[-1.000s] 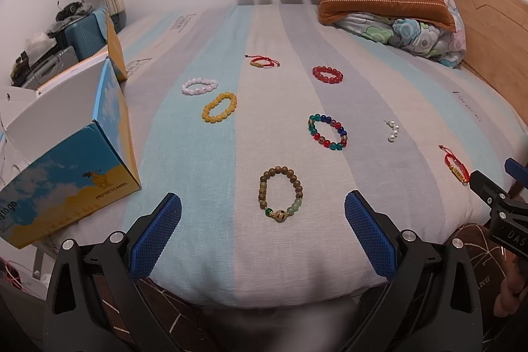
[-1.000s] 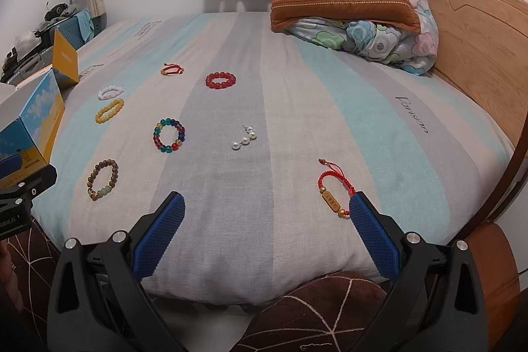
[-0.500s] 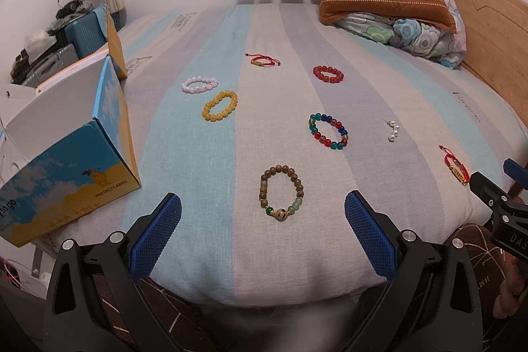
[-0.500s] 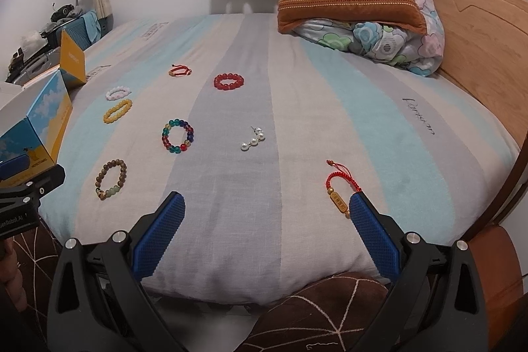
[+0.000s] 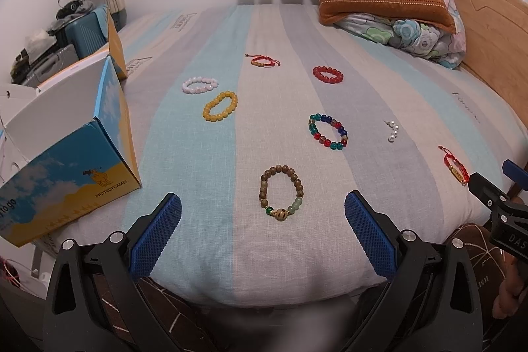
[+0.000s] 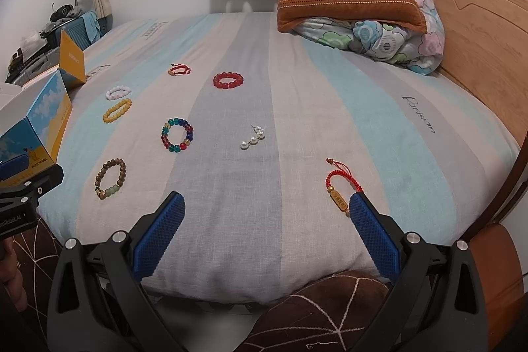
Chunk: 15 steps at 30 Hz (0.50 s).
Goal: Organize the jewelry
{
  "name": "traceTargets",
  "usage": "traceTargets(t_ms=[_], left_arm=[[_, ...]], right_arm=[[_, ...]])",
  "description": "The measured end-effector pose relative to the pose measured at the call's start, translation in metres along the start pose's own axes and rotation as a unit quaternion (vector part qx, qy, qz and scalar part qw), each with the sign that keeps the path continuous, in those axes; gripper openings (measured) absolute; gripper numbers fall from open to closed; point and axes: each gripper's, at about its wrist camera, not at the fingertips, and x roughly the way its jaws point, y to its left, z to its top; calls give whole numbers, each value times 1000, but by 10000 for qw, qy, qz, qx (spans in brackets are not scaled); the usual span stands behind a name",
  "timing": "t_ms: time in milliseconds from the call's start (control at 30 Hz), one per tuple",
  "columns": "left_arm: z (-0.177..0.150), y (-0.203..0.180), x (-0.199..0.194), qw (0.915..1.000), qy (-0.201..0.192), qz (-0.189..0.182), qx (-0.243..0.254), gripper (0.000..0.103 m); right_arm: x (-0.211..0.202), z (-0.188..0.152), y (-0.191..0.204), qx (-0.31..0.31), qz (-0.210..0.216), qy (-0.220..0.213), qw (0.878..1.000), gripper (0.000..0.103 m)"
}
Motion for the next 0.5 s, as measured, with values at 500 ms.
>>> traceTargets(t_ms=[500], left_arm=[[-1,0,0,10000,-7,6,2,97]], right_arm=[[0,-1,-2,6,16,10,10000,96]])
